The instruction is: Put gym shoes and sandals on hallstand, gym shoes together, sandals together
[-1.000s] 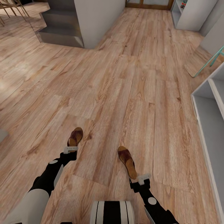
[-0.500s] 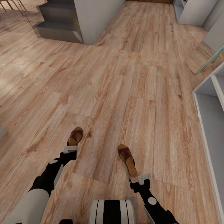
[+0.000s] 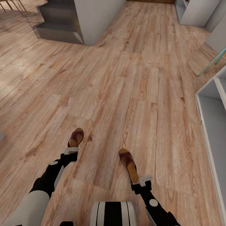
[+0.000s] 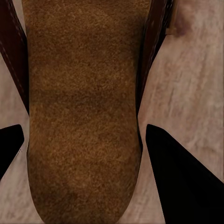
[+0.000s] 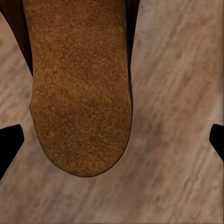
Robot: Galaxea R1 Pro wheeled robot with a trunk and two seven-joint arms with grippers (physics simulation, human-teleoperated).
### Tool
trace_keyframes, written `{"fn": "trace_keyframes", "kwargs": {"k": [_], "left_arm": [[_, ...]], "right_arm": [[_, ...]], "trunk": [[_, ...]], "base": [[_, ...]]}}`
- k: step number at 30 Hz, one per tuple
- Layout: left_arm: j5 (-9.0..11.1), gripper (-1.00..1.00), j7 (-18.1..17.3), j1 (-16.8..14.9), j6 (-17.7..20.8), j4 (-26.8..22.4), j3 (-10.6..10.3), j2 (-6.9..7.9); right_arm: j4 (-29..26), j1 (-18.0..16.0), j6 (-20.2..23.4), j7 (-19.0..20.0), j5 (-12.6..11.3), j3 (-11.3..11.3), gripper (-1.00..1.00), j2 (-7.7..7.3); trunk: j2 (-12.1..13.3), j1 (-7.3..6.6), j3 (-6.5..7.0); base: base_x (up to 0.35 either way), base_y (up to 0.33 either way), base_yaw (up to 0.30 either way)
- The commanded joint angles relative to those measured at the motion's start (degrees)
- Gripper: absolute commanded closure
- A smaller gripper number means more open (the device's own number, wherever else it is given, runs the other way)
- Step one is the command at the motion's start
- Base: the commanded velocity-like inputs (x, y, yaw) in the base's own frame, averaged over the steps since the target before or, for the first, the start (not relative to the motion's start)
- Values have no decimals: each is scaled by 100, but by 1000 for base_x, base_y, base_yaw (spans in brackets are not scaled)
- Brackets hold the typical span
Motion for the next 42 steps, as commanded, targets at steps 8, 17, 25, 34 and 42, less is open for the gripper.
{"fn": "trace_keyframes", "kwargs": {"k": [8, 17, 25, 34, 42], "left_arm": [[-77, 100, -42, -22, 26, -34, 22, -6], [-64, 100, -29, -17, 112, -513, 30, -14], [-62, 100, -30, -2, 115, -569, 31, -7], [-55, 100, -31, -1, 120, -573, 31, -6], [-54, 100, -33, -1, 111, -567, 34, -7]], "right_arm": [[3, -3, -6, -38, 53, 16, -100, -1], [-1, -3, -6, -38, 53, 18, -100, -1], [-1, -3, -6, -38, 53, 18, -100, -1], [-3, -3, -6, -40, 53, 18, -100, 8], [-8, -3, -6, -38, 53, 14, -100, 8]], "trunk": [[-1, 1, -3], [-1, 1, -3], [-1, 1, -3], [-1, 1, -32], [-1, 1, -43]], "base": [[27, 0, 0], [2, 0, 0], [0, 0, 0], [27, 21, 91], [79, 111, 40]]}}
